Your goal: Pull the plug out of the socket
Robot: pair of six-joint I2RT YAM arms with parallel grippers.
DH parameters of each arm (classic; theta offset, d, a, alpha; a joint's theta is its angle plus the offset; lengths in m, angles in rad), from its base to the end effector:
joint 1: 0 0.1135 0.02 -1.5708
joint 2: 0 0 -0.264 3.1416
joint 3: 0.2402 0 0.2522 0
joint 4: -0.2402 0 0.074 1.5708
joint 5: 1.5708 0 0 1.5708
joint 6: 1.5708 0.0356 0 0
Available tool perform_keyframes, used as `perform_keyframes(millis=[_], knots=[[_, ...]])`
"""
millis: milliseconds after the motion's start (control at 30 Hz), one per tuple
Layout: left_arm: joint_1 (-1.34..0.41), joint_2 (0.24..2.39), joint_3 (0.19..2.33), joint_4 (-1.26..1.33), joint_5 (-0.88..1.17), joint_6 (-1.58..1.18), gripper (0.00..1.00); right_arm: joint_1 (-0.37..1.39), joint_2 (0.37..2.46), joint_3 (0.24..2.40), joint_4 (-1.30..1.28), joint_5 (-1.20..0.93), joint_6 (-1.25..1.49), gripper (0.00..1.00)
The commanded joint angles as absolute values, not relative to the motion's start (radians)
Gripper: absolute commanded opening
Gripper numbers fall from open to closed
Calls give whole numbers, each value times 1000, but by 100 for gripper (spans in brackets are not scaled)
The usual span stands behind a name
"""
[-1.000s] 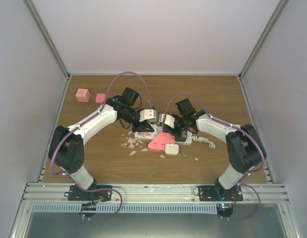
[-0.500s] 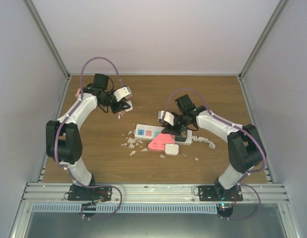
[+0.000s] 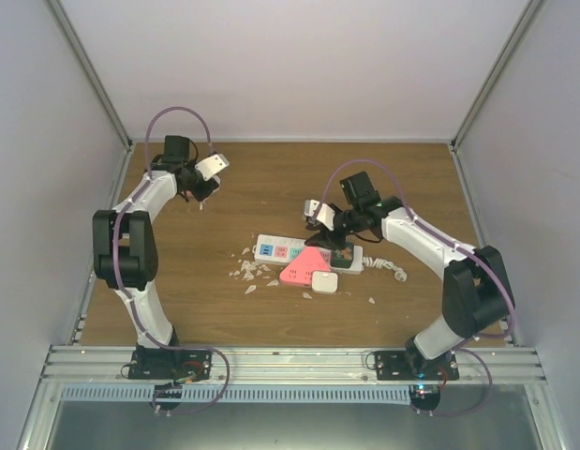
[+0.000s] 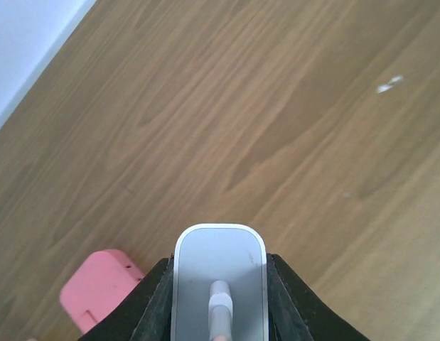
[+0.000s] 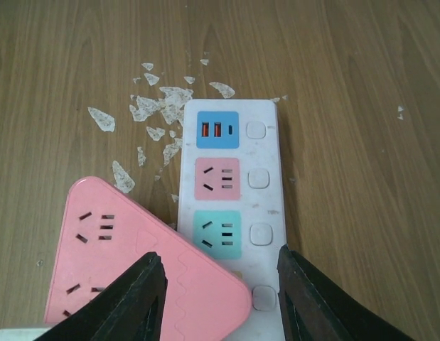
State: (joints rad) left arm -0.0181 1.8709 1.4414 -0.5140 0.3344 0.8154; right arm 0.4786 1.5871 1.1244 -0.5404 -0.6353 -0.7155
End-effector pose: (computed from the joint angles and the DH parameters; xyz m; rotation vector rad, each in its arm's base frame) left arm 0.4086 -0.0191 0.2311 1.1095 2.1763 -0.0723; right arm 0.2792 0.1686 0.2353 -1.5533 1.8718 0.7070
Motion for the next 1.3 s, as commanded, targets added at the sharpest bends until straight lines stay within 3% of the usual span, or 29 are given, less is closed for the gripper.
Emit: perform_keyframes(millis=[0,500,667,800,1000,1267], knots=[[-27,1934,1491,-355,194,858,23,448,1535,1092,-529,-686,-703,46],[-108,2151,1565,-134,-146,939,25,419,1533,1065,-505,-679,-700,47],[-133,2190,1565,-92,-196,957,31,415,1531,1063,-503,-675,-698,47],[-158,2194,1557,-113,-188,954,37,413,1531,1063,-502,-675,-698,47],[-174,2176,1564,-186,-117,895,59,407,1526,1066,-502,-674,-698,47],[-186,2106,1545,-285,49,858,74,398,1508,1069,-506,-674,-698,48]])
